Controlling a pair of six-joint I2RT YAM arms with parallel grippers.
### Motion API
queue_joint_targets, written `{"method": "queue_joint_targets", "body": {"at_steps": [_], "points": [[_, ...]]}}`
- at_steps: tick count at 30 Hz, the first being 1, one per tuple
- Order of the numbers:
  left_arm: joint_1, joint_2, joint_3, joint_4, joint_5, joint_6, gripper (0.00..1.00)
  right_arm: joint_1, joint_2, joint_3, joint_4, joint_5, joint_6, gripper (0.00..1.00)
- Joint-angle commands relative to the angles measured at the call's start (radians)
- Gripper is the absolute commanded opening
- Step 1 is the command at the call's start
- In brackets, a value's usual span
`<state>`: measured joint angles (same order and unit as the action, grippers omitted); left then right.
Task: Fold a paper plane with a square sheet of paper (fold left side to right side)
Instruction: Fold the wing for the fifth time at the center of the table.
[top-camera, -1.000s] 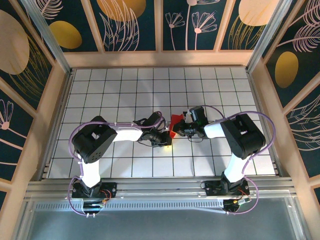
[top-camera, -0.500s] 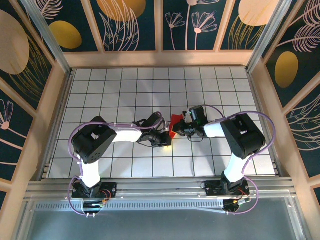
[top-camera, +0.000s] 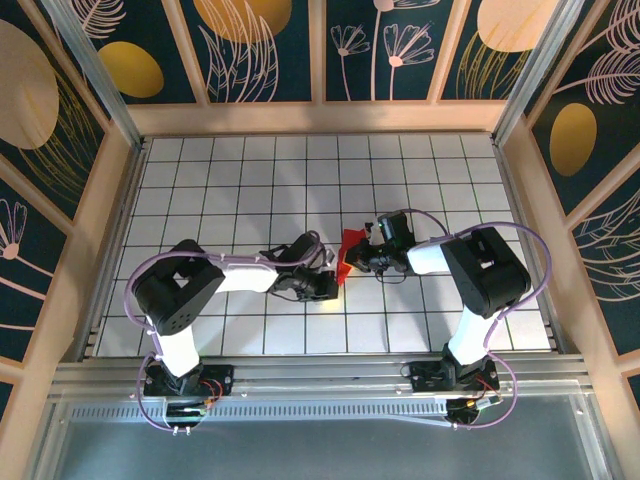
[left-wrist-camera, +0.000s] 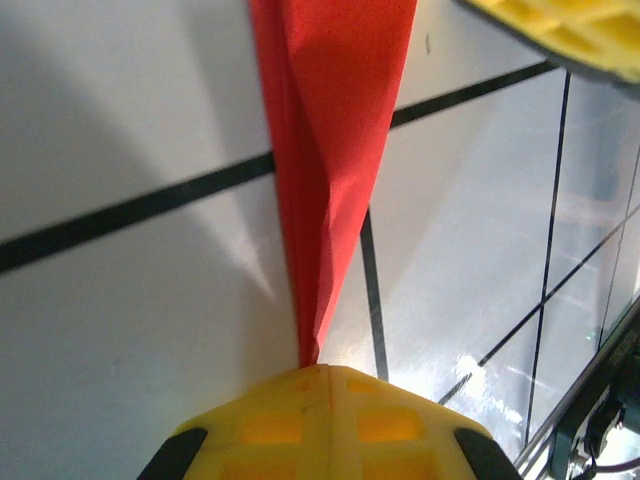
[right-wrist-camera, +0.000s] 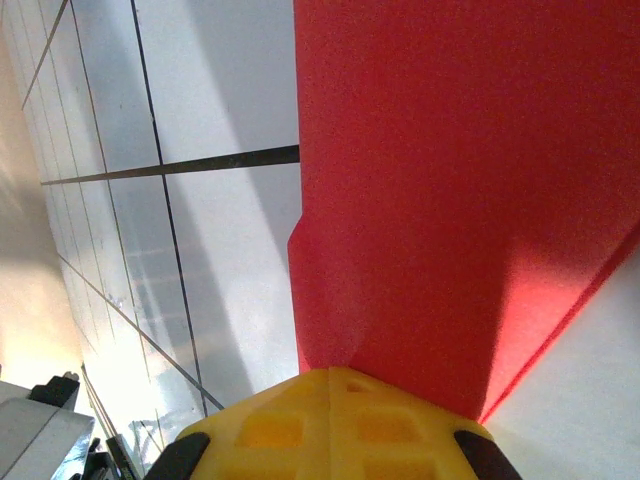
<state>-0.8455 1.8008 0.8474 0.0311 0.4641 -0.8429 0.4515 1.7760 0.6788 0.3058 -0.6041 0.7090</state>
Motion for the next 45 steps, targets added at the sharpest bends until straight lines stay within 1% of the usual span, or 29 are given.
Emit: {"method": "queue_joint_targets", "body": {"at_steps": [1, 3, 4, 7, 10, 13, 17, 21, 29, 35, 40, 43, 45], "points": [[-0.007, -0.053, -0.032, -0.089, 0.025, -0.014, 0.0, 0.012, 0.065, -0.025, -0.137, 0.092, -0.031, 0.0], [0.012, -0.081, -0.02, -0.076, 0.045, -0.02, 0.0, 0.011, 0.061, -0.025, -0.14, 0.093, -0.032, 0.0], [0.025, -0.118, -0.01, -0.069, 0.057, -0.022, 0.0, 0.01, 0.06, -0.025, -0.14, 0.093, -0.032, 0.0], [0.051, -0.127, 0.044, -0.066, 0.093, 0.001, 0.0, 0.012, 0.058, -0.027, -0.137, 0.093, -0.028, 0.0], [0.066, -0.08, 0.113, -0.077, 0.113, 0.033, 0.0, 0.011, 0.061, -0.026, -0.135, 0.092, -0.027, 0.0], [0.072, -0.002, 0.16, -0.087, 0.107, 0.053, 0.0, 0.012, 0.062, -0.027, -0.134, 0.092, -0.026, 0.0], [0.072, 0.061, 0.174, -0.066, 0.108, 0.054, 0.0, 0.016, 0.062, -0.025, -0.132, 0.092, -0.023, 0.0], [0.072, 0.092, 0.189, -0.07, 0.095, 0.06, 0.0, 0.018, 0.065, -0.022, -0.134, 0.09, -0.024, 0.0], [0.073, 0.127, 0.168, -0.088, 0.061, 0.07, 0.0, 0.018, 0.048, -0.013, -0.143, 0.087, -0.028, 0.0], [0.072, 0.142, 0.138, -0.088, 0.032, 0.062, 0.0, 0.019, 0.013, 0.033, -0.161, 0.076, -0.034, 0.0], [0.071, 0.138, 0.098, -0.087, 0.001, 0.047, 0.0, 0.016, -0.056, 0.072, -0.18, 0.09, -0.045, 0.0], [0.07, 0.135, 0.085, -0.1, -0.026, 0.046, 0.0, 0.011, -0.108, 0.066, -0.192, 0.125, -0.056, 0.0], [0.067, 0.135, 0.083, -0.108, -0.037, 0.049, 0.0, 0.011, -0.134, 0.05, -0.189, 0.123, -0.057, 0.0]]}}
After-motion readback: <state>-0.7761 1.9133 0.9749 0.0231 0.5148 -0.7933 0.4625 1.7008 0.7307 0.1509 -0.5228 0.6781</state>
